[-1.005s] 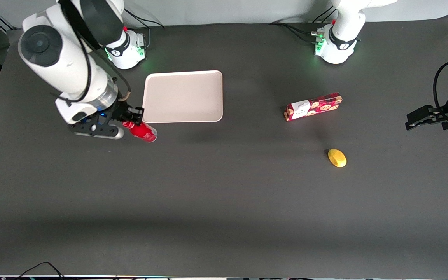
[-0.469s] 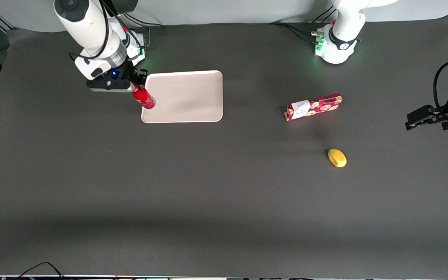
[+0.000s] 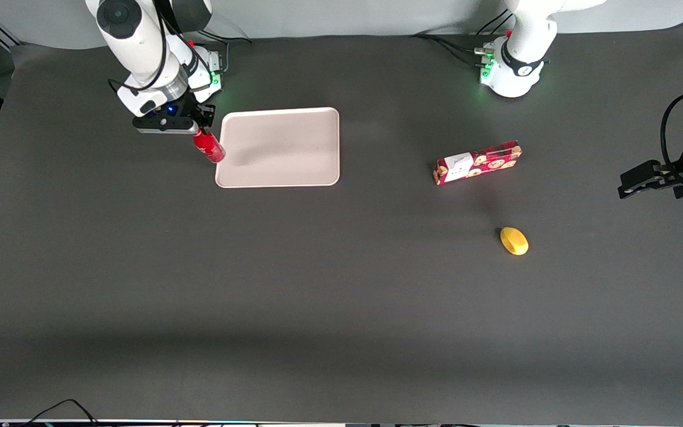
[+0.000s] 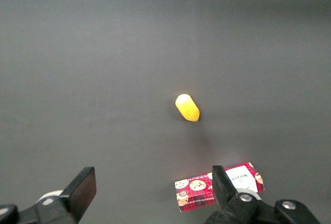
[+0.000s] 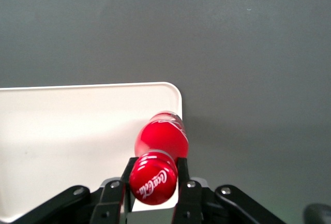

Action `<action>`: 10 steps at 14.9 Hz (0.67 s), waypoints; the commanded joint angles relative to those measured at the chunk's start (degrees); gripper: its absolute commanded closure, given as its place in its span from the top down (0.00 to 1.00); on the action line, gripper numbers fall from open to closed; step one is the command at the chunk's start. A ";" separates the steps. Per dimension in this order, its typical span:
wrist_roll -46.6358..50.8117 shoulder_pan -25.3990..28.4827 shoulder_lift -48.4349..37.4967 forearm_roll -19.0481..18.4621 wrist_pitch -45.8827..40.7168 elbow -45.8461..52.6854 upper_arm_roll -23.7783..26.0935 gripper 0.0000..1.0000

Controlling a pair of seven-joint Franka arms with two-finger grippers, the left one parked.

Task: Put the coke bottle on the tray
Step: 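Lift the bottle and carry it onto the pink tray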

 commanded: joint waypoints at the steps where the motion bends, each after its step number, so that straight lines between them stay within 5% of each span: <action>1: -2.67 -0.36 -1.15 4.20 4.96 -3.92 -0.06 0.00; 6: -2.59 0.79 -0.01 9.04 11.03 -7.18 3.18 0.00; 10: -1.80 0.43 4.46 9.48 15.85 -7.44 6.62 0.00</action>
